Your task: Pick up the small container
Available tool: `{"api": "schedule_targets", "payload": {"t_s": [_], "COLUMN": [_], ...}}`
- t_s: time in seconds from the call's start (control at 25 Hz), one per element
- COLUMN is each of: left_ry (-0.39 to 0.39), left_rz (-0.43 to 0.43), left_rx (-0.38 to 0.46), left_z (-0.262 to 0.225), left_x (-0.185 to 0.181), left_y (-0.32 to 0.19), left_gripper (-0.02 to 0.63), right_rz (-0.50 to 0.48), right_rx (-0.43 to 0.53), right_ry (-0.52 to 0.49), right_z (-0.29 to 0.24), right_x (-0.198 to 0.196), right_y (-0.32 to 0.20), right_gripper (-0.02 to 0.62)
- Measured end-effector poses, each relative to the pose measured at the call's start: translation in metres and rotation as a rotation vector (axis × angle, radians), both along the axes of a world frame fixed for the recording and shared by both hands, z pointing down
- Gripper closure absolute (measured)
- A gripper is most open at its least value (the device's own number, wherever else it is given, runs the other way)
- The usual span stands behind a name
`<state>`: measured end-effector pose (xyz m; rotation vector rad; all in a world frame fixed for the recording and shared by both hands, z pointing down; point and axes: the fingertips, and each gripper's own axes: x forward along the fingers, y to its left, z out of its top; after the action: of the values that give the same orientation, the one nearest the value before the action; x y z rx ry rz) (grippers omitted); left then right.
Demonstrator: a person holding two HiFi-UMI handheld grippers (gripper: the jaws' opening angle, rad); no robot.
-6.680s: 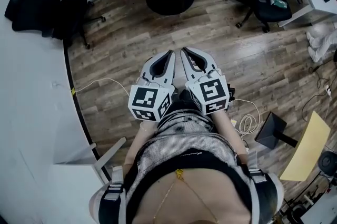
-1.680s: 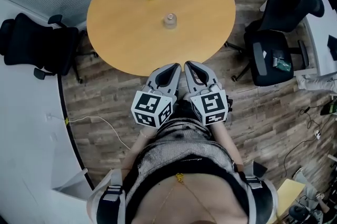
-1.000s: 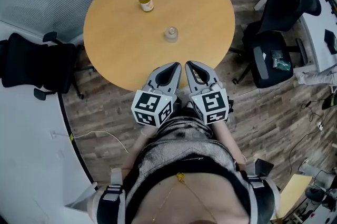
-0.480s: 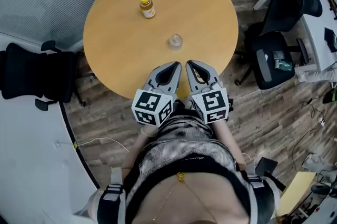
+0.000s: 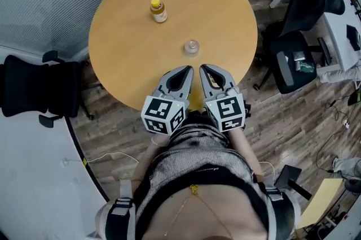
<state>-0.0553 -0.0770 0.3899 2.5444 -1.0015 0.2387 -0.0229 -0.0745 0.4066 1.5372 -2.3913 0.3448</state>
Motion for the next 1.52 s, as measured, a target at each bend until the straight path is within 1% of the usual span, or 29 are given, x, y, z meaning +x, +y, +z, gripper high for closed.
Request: {"api": "schedule_targets", "payload": {"t_s": [0.28,0.52,0.84,1.16,1.36,1.52], "left_ry": [-0.019,-0.037,-0.037,-0.051,-0.051,-0.051], "left_rz": [0.011,-0.016,-0.096,-0.203,-0.231,-0.243], "left_rx": [-0.015,-0.016,0.000,-0.011,-0.014,-0.013], "left_z": [0.011,0.014,0.006,0.010,0.011,0.010], "left_x": [-0.006,0.002,0.028,0.031,0.029,0.029], "left_y": [-0.006,-0.015,-0.042,-0.057,-0.065,-0.071], "left_gripper": [0.586,0.586,0.586,0.586,0.586,0.586], "right_rz": [0.014,-0.004,-0.126,-0.237,-0.282,-0.287], "right_rx": [-0.015,-0.017,-0.028,-0.040,-0.031,-0.041], "right_ry": [0.002,-0.010,-0.013,-0.006,-0.002,-0.004], "right_z": [0.010,0.011,0.007,0.011,0.012,0.010], "right_x": [-0.003,0.007,0.024,0.027,0.022,0.024], "right_y": [-0.004,-0.014,-0.043,-0.068,-0.076,-0.083], "right_gripper": [0.574,0.574,0.574,0.574,0.574,0.574]}}
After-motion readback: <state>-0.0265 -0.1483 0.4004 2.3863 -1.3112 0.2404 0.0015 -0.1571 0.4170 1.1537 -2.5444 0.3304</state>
